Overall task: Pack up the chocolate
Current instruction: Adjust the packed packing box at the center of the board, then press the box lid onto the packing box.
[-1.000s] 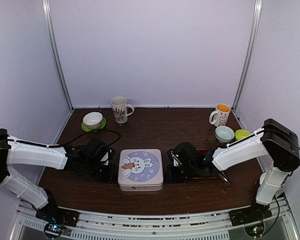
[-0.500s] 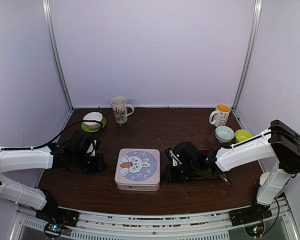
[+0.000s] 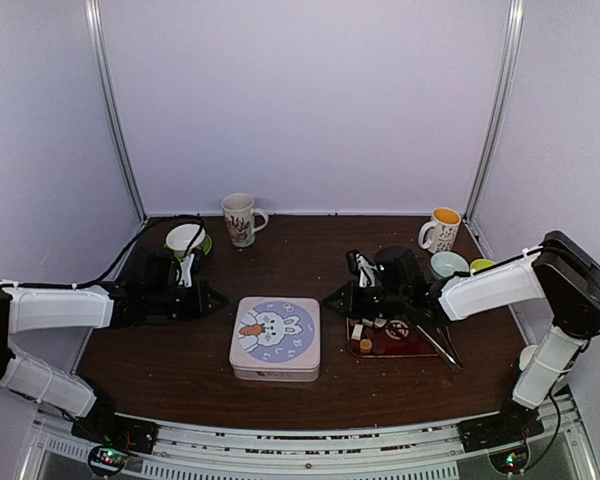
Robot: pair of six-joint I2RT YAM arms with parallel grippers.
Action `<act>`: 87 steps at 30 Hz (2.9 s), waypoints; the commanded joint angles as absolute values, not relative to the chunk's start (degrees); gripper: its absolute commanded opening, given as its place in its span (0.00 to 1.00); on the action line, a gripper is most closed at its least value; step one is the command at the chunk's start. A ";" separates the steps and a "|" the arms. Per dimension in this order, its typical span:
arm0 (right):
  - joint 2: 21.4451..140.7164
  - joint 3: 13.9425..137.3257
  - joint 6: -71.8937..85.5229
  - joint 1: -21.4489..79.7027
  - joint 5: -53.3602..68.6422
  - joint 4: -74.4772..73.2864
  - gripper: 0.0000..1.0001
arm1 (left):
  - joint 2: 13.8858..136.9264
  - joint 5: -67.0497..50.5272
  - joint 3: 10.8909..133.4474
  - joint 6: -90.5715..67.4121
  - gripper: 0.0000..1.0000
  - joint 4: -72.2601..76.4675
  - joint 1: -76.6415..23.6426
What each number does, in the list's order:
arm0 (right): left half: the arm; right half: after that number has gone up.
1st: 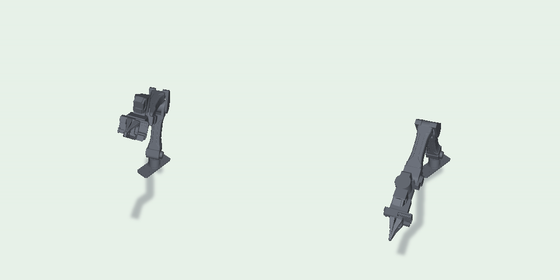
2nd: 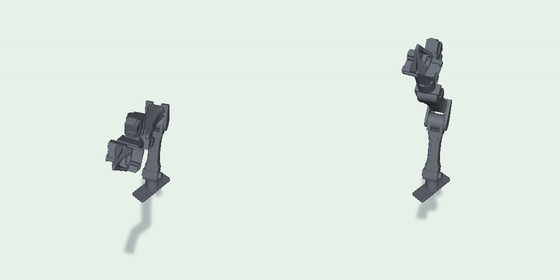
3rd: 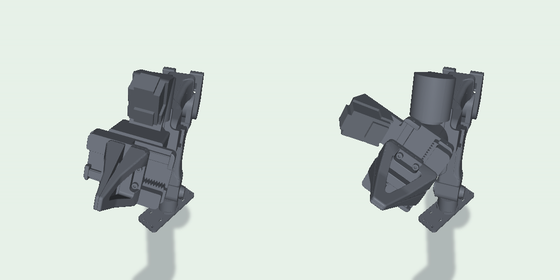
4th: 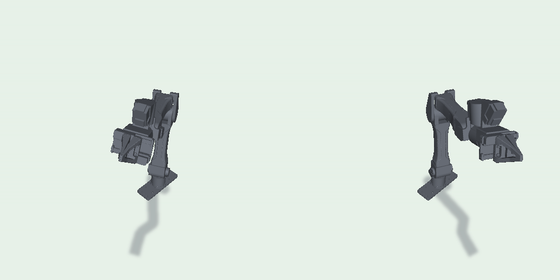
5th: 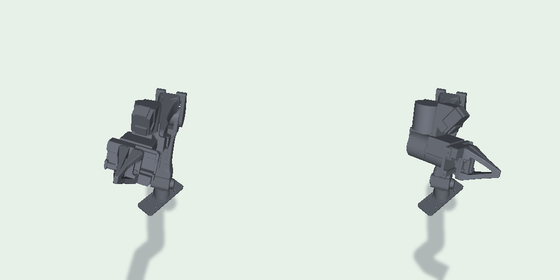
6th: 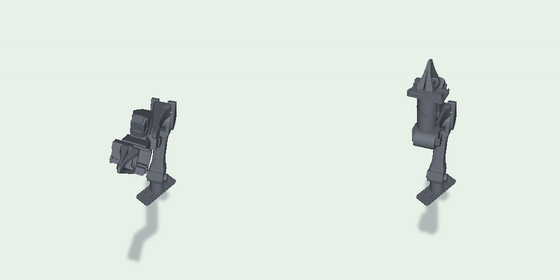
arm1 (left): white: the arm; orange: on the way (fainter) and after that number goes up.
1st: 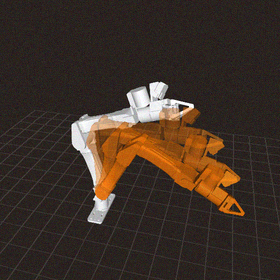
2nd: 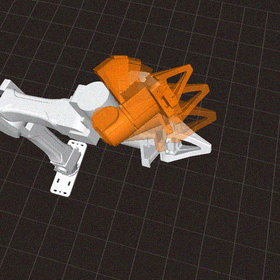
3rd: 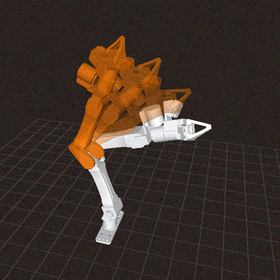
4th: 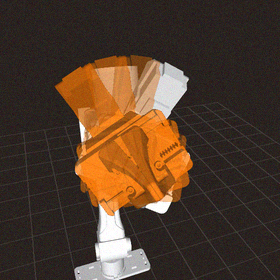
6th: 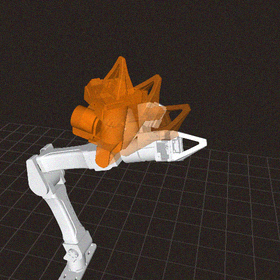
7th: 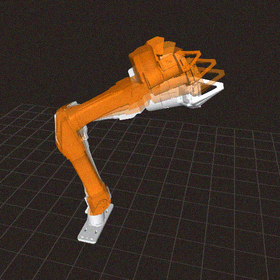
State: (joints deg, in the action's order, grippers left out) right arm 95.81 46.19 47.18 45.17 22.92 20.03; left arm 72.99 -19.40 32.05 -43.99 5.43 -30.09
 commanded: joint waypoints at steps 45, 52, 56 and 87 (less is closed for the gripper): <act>110.04 40.82 54.68 43.89 33.88 55.61 0.00 | 98.93 -29.42 27.75 -49.70 0.00 44.48 -29.19; 114.83 39.56 58.09 44.31 33.43 62.37 0.00 | 88.52 -28.69 22.28 -52.02 0.00 42.77 -30.25; 108.95 37.55 57.06 44.68 34.02 61.20 0.00 | 90.21 -27.16 19.34 -53.43 0.00 45.98 -32.84; 112.26 29.09 56.12 53.14 26.29 69.10 0.00 | 82.90 -21.14 12.21 -57.73 0.00 46.65 -42.04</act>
